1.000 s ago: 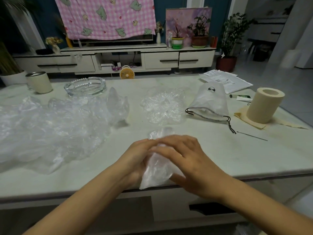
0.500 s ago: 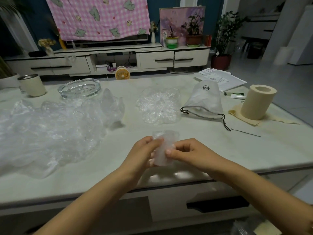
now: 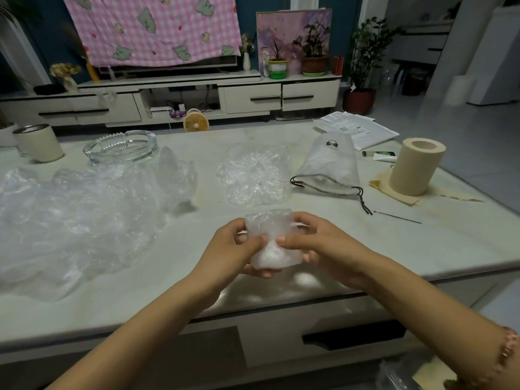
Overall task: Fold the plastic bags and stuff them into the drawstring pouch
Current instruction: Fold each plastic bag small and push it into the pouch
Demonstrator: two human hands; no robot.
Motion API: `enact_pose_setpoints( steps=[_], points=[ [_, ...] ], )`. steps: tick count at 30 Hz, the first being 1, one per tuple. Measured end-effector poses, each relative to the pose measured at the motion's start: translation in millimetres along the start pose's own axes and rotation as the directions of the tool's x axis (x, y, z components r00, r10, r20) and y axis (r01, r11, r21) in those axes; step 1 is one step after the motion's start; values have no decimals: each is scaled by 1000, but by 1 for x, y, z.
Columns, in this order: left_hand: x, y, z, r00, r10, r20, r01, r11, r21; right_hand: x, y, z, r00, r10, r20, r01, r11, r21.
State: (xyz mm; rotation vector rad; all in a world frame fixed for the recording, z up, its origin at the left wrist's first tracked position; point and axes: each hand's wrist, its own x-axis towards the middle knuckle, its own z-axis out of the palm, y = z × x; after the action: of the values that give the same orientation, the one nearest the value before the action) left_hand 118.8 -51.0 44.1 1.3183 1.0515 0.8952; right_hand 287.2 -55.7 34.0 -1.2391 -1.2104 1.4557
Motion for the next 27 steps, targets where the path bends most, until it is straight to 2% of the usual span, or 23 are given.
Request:
enact_pose_setpoints(
  steps=[4,7,9,14,19,23,27],
  points=[
    [2,1,7,998,60,-25,-59,998,5,4,0,1,1000,-5,-22,8,991,133],
    [3,2,13,990,119,-71,-119,993,11,8,0,1,998,48,-37,-35,958,284],
    [3,3,17,983,155,-101,-155,988,14,8,-1,0,998,56,-30,-44,950,310],
    [8,5,19,978,187,-95,-187,982,9,4,-11,-11,994,51,100,-84,928,363],
    [10,3,19,976,216,-24,-213,972,104,0,-17,-20,971,122,208,-166,963,211],
    [12,1,17,970,244,14,-243,956,167,-1,-13,-25,949,201,243,-245,955,166],
    [14,1,16,981,183,64,-192,964,185,2,-9,-23,972,181,152,-202,969,141]
  ],
)
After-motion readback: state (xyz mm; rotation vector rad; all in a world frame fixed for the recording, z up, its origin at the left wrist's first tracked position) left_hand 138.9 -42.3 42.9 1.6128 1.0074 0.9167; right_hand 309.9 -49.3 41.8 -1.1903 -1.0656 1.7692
